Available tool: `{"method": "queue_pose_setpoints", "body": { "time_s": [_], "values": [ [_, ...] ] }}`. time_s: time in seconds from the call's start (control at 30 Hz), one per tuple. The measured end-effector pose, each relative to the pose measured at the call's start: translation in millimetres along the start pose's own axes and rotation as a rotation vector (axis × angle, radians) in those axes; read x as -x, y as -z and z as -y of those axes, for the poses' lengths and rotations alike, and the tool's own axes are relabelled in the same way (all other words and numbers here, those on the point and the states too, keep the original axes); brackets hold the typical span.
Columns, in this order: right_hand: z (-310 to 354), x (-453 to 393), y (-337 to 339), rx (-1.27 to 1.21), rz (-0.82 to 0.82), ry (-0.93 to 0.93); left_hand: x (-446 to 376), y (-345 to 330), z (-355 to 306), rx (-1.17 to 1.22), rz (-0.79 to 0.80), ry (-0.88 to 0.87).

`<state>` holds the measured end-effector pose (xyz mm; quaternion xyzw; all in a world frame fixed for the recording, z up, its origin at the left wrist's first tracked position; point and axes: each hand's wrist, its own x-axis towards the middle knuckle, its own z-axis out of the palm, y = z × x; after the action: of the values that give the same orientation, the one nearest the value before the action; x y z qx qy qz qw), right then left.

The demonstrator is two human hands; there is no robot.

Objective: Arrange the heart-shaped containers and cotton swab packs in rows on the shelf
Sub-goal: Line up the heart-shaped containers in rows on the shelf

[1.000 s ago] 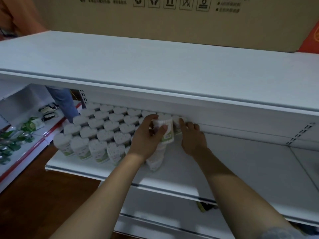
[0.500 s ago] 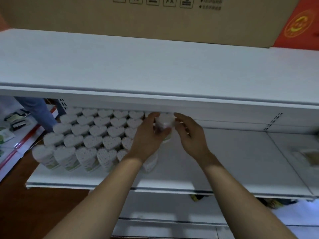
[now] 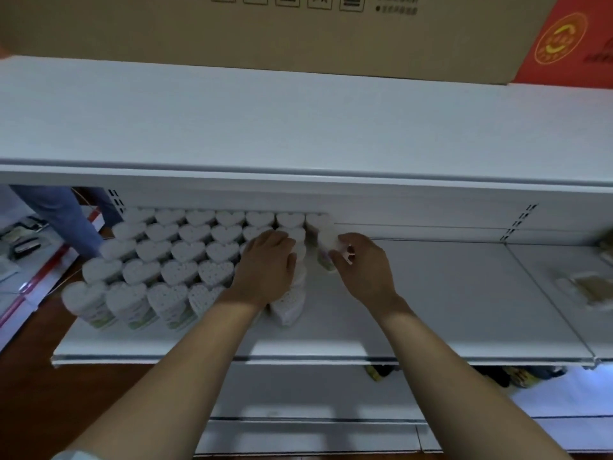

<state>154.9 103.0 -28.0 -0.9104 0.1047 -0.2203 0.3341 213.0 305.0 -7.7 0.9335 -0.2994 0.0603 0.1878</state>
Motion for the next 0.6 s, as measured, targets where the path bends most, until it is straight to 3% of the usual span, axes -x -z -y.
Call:
{"method": "queue_pose_setpoints", "body": {
  "time_s": [0.23,0.6],
  "values": [
    [-3.1,-4.7,-35.0,0.03,0.011,0.033,7.2,2.3,5.7,-0.095,0.124,-0.03],
    [-13.4,-9.3,-37.2,0.293,0.025,0.187,1.9,6.0,3.7,-0.102,0.161,-0.028]
  ]
}}
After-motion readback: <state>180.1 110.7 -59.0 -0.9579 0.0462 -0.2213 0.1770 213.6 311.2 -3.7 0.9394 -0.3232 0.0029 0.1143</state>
